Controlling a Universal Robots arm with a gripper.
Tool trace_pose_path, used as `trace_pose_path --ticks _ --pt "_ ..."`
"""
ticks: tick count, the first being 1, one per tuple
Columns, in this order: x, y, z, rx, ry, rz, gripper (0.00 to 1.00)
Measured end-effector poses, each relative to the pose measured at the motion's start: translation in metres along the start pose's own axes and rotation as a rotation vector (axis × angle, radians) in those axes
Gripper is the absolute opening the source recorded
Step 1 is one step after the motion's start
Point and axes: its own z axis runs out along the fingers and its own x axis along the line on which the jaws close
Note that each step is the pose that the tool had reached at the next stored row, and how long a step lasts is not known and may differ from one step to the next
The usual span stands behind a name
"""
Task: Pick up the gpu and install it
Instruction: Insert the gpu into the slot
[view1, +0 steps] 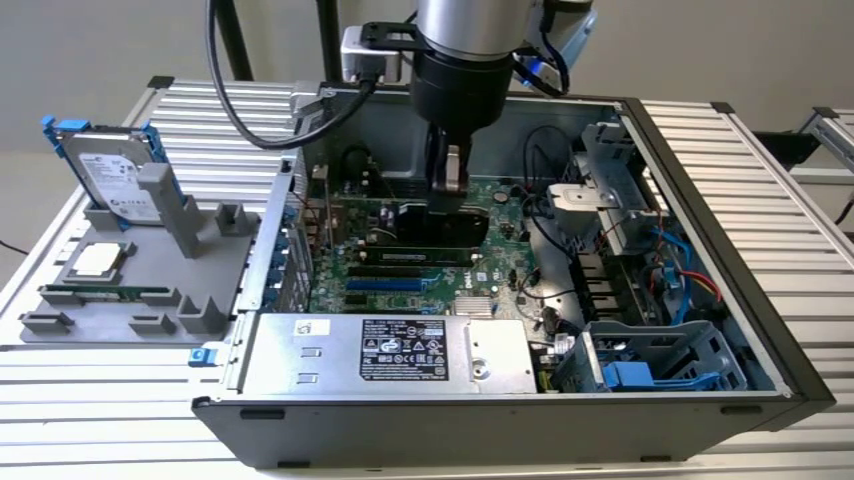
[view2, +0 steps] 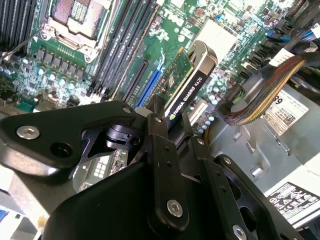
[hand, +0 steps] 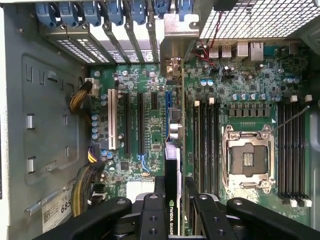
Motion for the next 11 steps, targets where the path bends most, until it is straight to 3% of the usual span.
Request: trace_pose_path --ticks 11 --pt "0.0001 0.0008 0.0064 0.0000 0.0001 0.000 0.00"
